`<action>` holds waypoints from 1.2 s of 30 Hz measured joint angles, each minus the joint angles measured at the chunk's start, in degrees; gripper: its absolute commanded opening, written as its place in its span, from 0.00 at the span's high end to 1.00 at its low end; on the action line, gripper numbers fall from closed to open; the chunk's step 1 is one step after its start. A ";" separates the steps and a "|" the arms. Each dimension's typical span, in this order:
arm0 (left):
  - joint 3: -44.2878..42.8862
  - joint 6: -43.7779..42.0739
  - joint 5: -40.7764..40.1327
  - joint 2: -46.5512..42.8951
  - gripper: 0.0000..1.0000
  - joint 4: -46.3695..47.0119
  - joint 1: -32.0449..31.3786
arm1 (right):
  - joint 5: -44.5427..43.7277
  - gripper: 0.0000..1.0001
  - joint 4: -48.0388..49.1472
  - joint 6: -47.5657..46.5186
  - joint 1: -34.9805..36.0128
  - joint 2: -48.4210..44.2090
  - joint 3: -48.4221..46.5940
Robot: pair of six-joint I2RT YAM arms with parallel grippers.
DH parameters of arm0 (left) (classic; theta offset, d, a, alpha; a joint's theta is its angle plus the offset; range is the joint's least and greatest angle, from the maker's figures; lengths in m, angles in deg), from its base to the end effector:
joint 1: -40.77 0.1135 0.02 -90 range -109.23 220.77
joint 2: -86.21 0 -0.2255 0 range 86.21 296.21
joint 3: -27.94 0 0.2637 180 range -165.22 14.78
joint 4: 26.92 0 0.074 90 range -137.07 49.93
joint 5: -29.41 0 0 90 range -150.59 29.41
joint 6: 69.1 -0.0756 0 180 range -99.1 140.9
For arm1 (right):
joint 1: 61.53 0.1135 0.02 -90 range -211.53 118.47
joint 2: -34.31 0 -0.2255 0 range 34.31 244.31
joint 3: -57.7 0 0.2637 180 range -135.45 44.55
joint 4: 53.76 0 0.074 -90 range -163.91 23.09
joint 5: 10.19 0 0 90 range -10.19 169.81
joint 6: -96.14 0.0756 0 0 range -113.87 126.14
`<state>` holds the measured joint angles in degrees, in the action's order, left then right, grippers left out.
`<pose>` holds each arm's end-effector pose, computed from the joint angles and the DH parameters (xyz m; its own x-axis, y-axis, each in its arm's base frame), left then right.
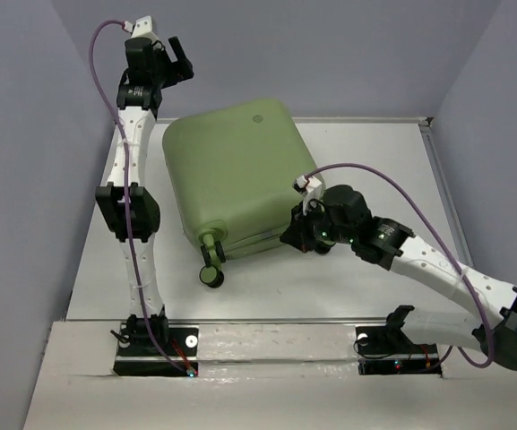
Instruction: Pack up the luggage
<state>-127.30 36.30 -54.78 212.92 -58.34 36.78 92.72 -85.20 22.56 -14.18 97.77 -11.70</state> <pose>0.5337 -0.0449 0.4127 -0.0937 -0.2583 -0.9615 0.1506 0.9510 -0.2701 0.2009 0.2430 0.2789 -0.5211 -0.1590 -0.8386 -0.7363 0.5807 0.3474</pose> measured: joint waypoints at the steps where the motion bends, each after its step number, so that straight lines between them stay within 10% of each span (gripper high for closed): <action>1: 0.13 0.22 1.03 0.85 0.01 0.04 0.85 | -0.39 0.93 -0.42 0.15 0.07 0.50 0.55; 20: 1.70 -3.50 20.76 18.99 0.03 13.68 0.35 | -15.56 0.93 -1.95 1.57 -1.66 18.38 -3.41; 36: 59.58 -0.20 9.60 -22.10 0.04 38.34 -3.54 | -5.75 0.93 -4.83 -0.90 -20.72 29.40 -15.74</action>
<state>-67.72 36.10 -45.19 190.83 -20.00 33.24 86.97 -90.03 21.66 -34.90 127.17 -27.44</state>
